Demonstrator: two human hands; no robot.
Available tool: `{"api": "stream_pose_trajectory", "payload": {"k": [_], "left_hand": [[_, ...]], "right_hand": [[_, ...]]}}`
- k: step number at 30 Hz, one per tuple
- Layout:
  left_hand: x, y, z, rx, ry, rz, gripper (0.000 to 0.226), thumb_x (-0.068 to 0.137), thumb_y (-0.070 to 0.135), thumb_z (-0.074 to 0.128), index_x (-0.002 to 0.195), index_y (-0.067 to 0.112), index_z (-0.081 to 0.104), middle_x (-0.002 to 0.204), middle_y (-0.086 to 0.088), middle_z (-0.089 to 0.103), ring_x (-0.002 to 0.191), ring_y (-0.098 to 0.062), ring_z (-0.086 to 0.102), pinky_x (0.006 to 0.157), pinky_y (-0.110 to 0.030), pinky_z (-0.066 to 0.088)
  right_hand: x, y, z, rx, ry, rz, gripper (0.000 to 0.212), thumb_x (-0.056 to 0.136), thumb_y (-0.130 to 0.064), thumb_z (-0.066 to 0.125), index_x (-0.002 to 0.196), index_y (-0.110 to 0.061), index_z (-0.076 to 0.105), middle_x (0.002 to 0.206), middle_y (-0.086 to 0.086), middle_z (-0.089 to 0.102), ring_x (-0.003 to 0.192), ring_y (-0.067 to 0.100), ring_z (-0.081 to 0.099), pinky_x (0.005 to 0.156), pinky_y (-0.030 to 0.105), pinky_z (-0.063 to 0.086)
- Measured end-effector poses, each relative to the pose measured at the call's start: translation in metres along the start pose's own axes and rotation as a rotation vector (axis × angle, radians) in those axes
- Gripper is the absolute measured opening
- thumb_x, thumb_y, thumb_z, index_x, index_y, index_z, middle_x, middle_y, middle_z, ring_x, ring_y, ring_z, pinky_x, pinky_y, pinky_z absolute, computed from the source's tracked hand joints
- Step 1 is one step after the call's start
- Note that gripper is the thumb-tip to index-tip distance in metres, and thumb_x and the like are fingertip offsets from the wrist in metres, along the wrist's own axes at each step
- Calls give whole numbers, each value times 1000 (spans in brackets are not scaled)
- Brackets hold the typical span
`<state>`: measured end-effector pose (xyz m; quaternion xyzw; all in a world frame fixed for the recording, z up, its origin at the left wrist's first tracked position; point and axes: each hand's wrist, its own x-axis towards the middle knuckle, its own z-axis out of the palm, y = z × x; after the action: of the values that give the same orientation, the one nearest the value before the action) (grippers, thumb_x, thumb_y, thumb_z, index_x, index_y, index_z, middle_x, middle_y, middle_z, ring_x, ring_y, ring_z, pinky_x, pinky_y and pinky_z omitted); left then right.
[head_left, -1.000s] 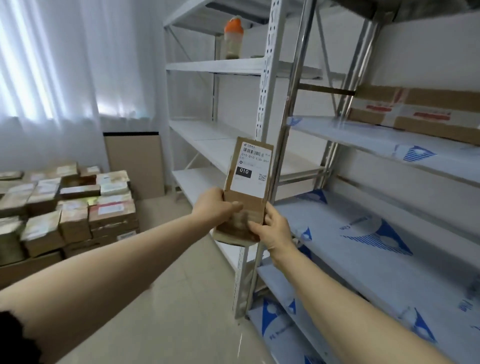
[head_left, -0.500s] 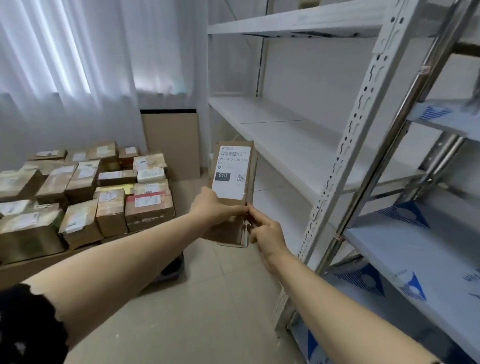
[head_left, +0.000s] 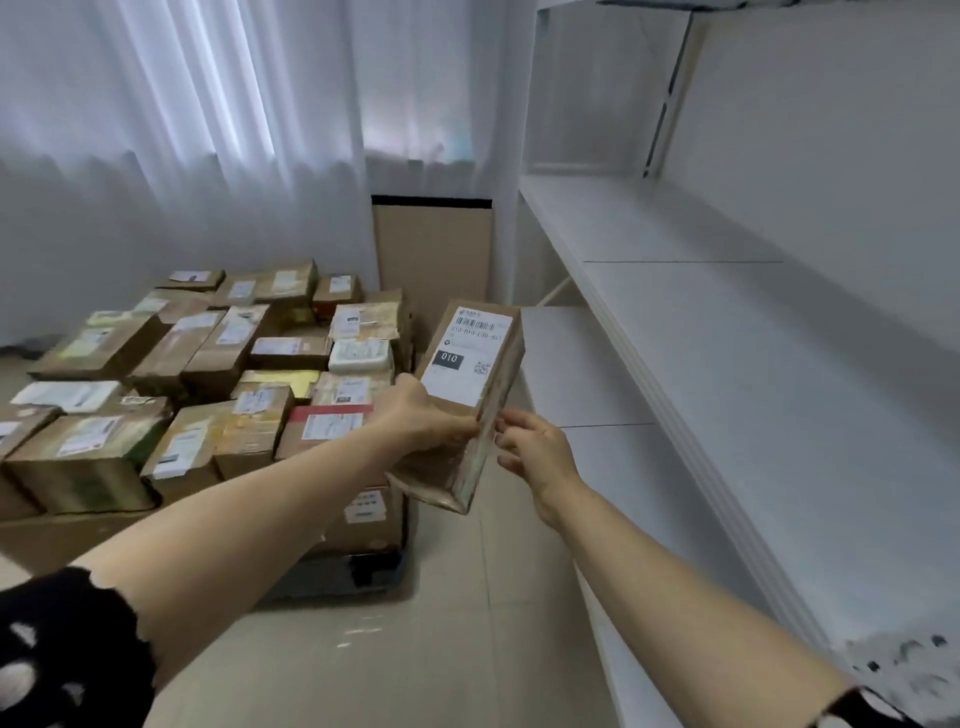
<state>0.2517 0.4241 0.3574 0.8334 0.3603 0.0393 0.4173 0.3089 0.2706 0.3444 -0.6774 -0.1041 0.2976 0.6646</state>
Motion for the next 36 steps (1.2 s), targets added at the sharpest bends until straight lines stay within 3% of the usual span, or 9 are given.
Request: {"api": "stream_pose_trajectory", "payload": {"k": [4,8,11,16,24,28,30,34,36], "left_hand": [[56,11,-9,11,47,-54,86,53,57,84,117,17,43,106,1,58,99,-18,56,85,-36,51],[132,17,-19,97,69,-52,64,67,45,82,104,18,38,86,6,49,85,-12,50,67,-25,41],[199,17,-27,191,52,-19,76,60,47,84,115,16,42,104,1,56,96,-16,54,79,-31,51],[317,23,-46,303,-28,17,90,50,47,84,124,16,42,115,-1,54,104,-20,53,88,-35,52],[463,43,-70,599,-115,106,113,56,47,84,145,14,21,140,-7,38,128,-25,37,106,-42,38],[534,46,-82,684,-119,123,112,61,42,83,147,12,17,145,-9,33,133,-27,31,111,-38,32],[568,47,-87,704,-123,119,115,61,41,84,148,12,15,146,-10,31,134,-27,29,112,-38,30],[634,56,-95,742,-154,102,116,60,40,84,148,13,14,145,-7,31,131,-25,29,111,-36,29],[662,57,-97,763,-179,103,115,60,39,85,148,13,14,144,-6,31,131,-25,29,114,-38,25]], "right_hand": [[85,-7,4,-21,-20,81,35,88,-6,54,121,-16,56,93,-1,58,92,16,53,87,32,47],[174,-11,14,-53,-39,103,53,88,-11,56,139,-9,43,125,9,55,106,20,55,91,34,49],[245,-19,19,-83,-19,89,59,89,-17,60,143,-10,38,137,10,49,118,24,53,94,36,50],[363,-43,25,-149,34,110,64,88,-26,62,144,-12,35,132,6,49,95,19,51,89,34,48],[531,-77,29,-276,56,128,71,79,-41,66,140,-15,41,142,4,47,127,24,45,108,48,38],[619,-89,41,-301,-52,150,84,71,-50,71,141,-16,41,137,4,53,122,20,51,96,35,44],[658,-92,46,-293,-126,162,79,77,-46,71,142,-15,39,136,2,53,106,14,53,80,26,40],[736,-96,55,-256,-246,289,66,81,-39,70,139,-23,42,132,-4,54,110,16,47,101,43,32],[767,-97,63,-261,-328,347,49,80,-39,70,125,-28,54,113,-2,68,104,18,58,97,47,36]]}}
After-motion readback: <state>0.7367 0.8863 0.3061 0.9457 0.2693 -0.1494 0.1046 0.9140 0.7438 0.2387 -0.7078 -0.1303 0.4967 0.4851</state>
